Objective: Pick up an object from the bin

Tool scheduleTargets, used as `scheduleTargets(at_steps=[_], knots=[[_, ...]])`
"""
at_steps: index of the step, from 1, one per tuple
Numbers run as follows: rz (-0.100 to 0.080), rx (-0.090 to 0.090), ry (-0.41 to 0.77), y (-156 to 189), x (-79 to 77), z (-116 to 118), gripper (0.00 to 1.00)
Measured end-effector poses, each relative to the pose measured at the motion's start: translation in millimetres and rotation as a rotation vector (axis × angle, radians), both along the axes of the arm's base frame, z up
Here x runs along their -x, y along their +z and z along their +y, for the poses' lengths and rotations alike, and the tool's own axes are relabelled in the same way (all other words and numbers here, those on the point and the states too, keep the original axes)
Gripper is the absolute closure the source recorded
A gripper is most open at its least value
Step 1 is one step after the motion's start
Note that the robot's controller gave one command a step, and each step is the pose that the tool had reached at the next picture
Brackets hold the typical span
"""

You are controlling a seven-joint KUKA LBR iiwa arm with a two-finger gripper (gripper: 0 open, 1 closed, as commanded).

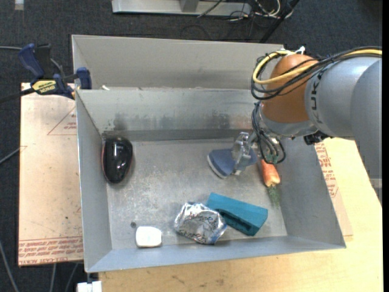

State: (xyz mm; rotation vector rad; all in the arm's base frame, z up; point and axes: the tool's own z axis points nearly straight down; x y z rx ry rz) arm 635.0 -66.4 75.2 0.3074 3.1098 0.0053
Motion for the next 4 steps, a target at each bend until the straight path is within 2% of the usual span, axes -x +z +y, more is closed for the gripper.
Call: scheduleTargets(at_steps=[1,2,3,4], knots=[[0.000,0.000,0.000,0.0,0.0,0.1,1.00],[0.007,0.000,0.006,29.5,14.4,5.5,1.00],[-0.002,0.000,0.006,64.9,13.4,6.6,1.00],[0.003,-0.001,-0.042,73.3,14.6,2.7,1.00]])
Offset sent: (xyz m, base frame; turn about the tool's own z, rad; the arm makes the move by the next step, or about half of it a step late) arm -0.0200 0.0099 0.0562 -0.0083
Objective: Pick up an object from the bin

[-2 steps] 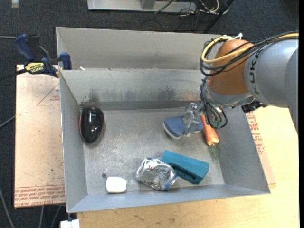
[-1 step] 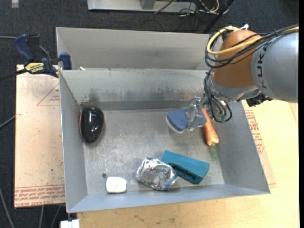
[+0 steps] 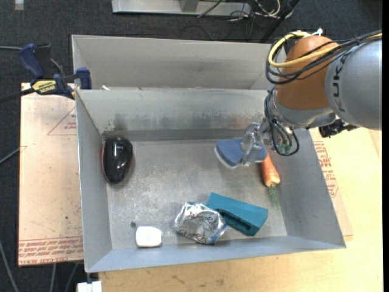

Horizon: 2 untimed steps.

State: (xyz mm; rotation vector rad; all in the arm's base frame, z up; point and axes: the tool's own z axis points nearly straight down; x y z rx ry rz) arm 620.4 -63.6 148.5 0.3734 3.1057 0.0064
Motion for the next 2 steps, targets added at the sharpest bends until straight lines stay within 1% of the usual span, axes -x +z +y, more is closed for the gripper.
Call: scheduleTargets(at_steps=[1,2], knots=[[0.006,-0.001,-0.011,37.2,-0.1,0.1,1.00],[-0.005,0.002,0.048,79.7,-0.9,20.7,1.00]])
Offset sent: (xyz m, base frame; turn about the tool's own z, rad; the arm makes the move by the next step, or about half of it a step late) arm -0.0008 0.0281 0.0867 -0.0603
